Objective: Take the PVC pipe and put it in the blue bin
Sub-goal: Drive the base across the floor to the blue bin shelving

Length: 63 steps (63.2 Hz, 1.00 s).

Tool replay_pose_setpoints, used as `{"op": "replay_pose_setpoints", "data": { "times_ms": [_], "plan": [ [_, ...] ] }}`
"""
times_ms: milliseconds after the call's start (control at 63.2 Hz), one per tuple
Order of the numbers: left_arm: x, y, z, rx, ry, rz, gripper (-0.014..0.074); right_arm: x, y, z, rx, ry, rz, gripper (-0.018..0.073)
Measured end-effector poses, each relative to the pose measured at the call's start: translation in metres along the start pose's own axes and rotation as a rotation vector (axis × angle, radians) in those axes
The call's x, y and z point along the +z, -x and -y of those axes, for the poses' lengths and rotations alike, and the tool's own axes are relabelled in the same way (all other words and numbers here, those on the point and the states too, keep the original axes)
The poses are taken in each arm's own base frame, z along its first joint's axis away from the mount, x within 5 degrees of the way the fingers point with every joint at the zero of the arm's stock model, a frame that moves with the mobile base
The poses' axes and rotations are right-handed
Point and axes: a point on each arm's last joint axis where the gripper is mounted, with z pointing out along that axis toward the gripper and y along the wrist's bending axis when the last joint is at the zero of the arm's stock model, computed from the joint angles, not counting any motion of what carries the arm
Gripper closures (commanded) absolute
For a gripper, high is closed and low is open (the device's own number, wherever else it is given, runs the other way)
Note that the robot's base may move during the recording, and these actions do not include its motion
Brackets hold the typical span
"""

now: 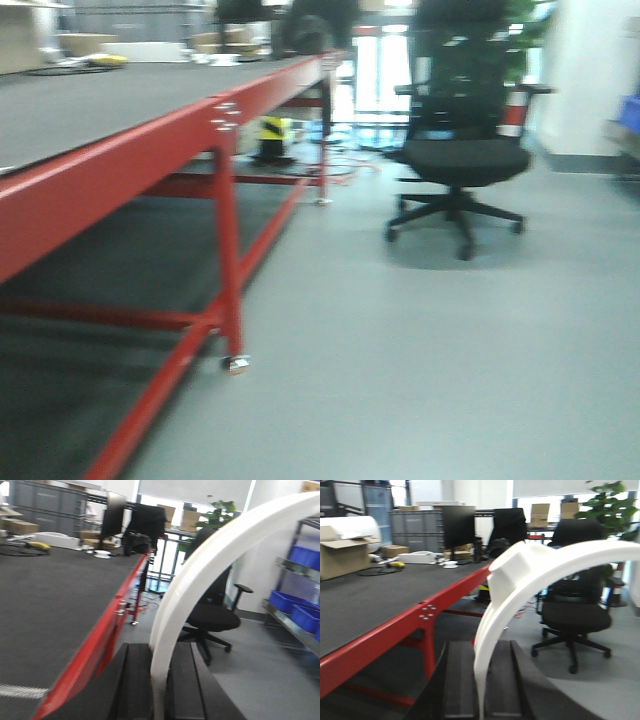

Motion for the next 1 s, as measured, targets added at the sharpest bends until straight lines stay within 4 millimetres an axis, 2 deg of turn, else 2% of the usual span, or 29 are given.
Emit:
{"op": "replay_pose_setpoints", "data": {
  "times_ms": [997],
  "plan": [
    [0.0,0.0,0.0,0.0,0.0,0.0,0.0708,0.0,0.0,0.0,0.0,0.0,0.0,0.0721]
  ]
}}
